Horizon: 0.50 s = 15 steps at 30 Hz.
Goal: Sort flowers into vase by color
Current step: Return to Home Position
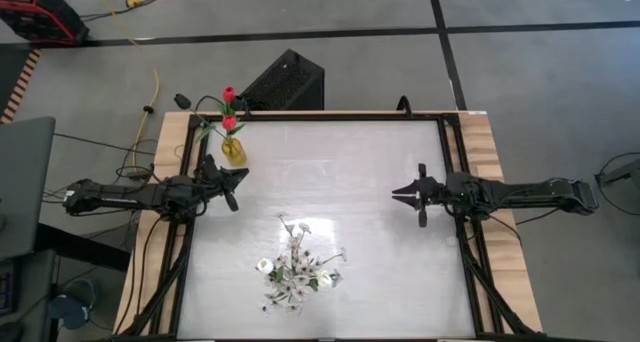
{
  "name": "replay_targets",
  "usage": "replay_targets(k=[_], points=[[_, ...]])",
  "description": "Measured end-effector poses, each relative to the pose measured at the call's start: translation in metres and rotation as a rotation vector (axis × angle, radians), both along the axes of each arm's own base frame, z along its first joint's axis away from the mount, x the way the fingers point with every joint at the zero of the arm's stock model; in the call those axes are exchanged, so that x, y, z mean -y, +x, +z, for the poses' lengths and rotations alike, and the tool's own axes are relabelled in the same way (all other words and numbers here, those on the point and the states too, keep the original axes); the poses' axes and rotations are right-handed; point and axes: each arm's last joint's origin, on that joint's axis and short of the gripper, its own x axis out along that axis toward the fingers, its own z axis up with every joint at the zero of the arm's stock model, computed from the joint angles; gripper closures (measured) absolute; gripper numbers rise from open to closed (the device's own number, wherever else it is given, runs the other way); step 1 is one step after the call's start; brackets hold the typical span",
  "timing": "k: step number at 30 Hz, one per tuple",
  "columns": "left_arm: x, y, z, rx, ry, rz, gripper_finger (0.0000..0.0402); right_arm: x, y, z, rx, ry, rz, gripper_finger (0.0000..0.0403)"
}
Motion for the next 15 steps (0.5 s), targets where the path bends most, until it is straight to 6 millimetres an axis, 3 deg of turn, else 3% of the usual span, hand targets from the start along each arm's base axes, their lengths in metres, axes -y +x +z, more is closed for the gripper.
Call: replay_targets(k=[15], points=[[0.0,0.0,-0.0001,-0.002,0.003,-0.001,0.0397,0.0,0.0,-0.0001,0.0,0.0,0.0,0.031]])
